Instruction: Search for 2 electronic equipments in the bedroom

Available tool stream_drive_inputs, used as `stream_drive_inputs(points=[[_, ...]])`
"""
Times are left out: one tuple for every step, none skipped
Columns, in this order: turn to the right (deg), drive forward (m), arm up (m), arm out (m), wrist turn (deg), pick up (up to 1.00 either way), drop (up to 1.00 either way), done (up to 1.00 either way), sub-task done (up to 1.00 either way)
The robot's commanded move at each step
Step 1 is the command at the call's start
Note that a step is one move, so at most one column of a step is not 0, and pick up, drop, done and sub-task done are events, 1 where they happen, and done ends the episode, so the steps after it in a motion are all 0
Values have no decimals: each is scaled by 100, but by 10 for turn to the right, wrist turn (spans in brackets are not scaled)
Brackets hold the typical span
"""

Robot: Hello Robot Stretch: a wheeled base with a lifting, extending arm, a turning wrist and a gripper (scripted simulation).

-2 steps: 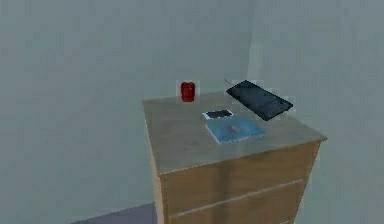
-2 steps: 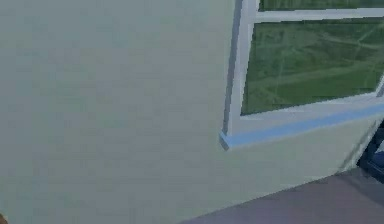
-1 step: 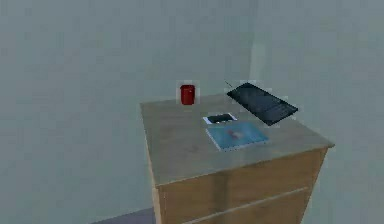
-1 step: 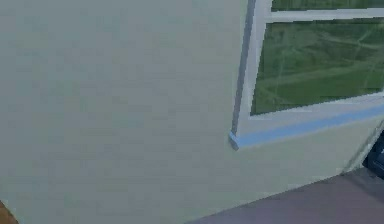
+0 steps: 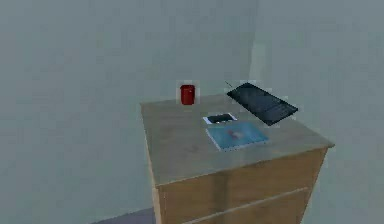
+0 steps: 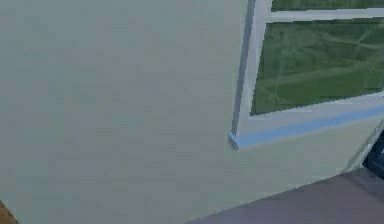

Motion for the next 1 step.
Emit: stream_drive_inputs(points=[[450,0,0,0,0,0,0,0,0]])
